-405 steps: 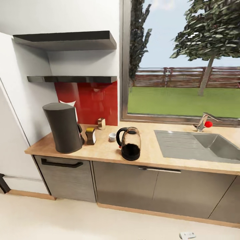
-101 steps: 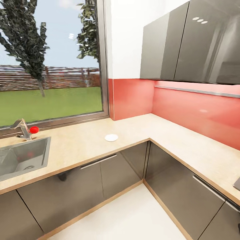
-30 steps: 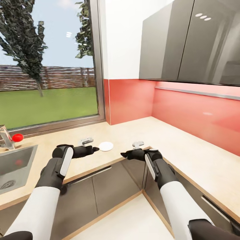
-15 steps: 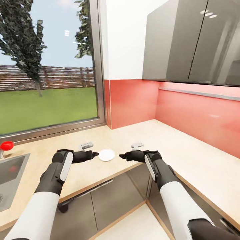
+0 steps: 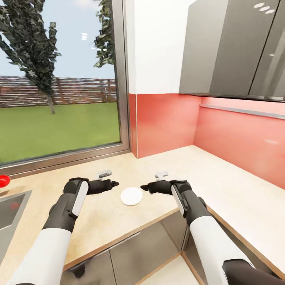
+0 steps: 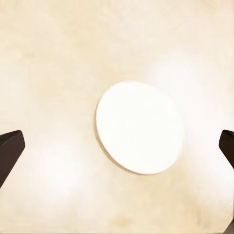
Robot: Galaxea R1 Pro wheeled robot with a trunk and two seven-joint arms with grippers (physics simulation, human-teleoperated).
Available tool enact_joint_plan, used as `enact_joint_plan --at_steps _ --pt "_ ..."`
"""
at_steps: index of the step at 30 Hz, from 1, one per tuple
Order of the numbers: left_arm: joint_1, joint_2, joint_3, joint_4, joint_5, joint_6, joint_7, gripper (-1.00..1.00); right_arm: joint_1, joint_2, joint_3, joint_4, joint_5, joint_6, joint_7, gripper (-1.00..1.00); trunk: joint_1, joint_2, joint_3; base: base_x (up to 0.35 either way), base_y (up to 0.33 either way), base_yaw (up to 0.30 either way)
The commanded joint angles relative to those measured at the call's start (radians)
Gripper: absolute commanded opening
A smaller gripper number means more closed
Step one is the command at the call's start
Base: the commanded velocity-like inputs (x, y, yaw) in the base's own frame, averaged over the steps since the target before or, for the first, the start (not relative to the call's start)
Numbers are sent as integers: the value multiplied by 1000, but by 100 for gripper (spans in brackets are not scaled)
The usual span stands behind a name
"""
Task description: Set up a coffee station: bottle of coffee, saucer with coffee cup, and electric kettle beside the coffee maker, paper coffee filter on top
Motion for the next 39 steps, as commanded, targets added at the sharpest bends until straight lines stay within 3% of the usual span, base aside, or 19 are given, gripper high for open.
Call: enact_joint_plan --at_steps 1,15,30,39 --pt "-1 -2 4 -1 -5 5 -7 100 -1 0 -1 -1 11 3 7 100 1 -1 -2 321 -90 2" --pt "15 -9 -1 6 -6 4 -6 100 -1 0 -1 50 11 3 9 100 1 -1 -5 151 -51 45" --pt "23 -9 -1 46 -5 5 -9 100 -1 0 -3 214 9 -3 14 100 1 -1 -7 90 -32 20" --pt "43 -4 0 94 -4 2 -29 100 -1 0 -4 265 11 -6 152 100 1 -1 -7 0 0 0"
